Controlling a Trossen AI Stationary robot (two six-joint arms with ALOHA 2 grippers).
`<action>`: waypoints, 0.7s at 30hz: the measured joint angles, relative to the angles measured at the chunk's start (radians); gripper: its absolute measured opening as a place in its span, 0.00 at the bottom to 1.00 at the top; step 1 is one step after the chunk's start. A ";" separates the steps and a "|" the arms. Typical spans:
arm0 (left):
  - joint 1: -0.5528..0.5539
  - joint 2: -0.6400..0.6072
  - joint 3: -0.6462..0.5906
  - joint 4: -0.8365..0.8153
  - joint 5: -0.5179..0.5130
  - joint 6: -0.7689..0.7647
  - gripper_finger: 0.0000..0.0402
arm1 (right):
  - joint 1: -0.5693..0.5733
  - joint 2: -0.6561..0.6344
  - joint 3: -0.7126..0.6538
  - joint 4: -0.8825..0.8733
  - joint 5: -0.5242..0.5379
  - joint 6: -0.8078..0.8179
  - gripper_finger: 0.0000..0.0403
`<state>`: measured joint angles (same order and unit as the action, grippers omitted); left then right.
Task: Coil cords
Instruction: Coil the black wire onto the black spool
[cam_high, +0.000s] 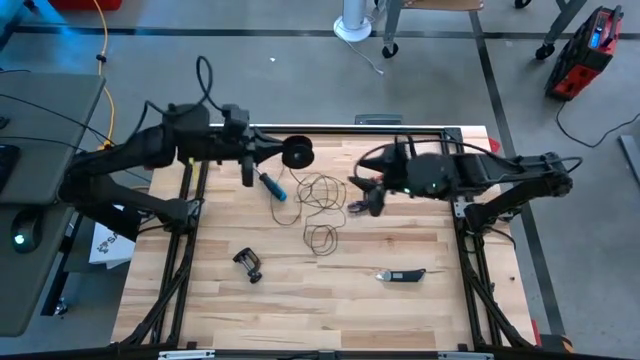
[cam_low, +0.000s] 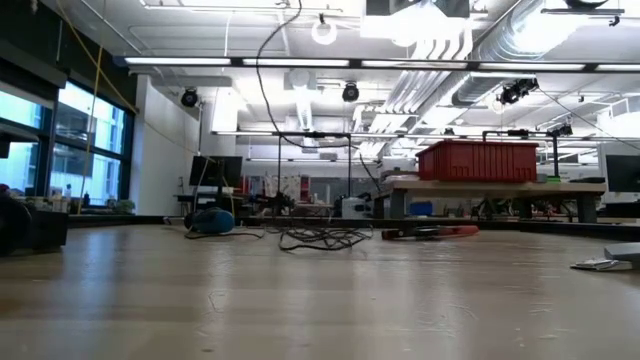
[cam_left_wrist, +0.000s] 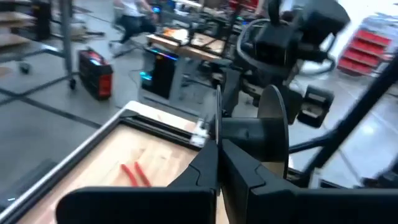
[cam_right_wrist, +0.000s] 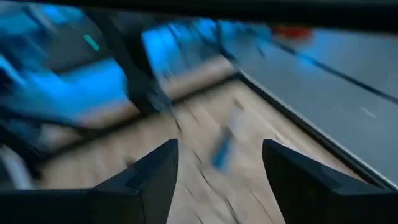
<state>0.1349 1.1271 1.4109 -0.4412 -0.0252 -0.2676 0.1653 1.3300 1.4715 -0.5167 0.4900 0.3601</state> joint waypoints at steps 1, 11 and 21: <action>0.014 0.000 0.000 0.000 0.029 0.004 0.00 | -0.009 0.014 0.000 0.072 -0.023 -0.027 0.56; 0.062 0.058 0.000 -0.008 0.154 0.126 0.00 | -0.097 0.111 0.000 0.385 -0.180 -0.100 0.56; 0.070 0.100 -0.001 0.023 0.073 0.260 0.00 | -0.100 0.109 0.000 0.371 -0.264 -0.164 0.45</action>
<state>0.2047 1.2269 1.4097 -0.4179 0.0477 -0.0076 0.0654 1.4387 1.4715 -0.1460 0.2264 0.1960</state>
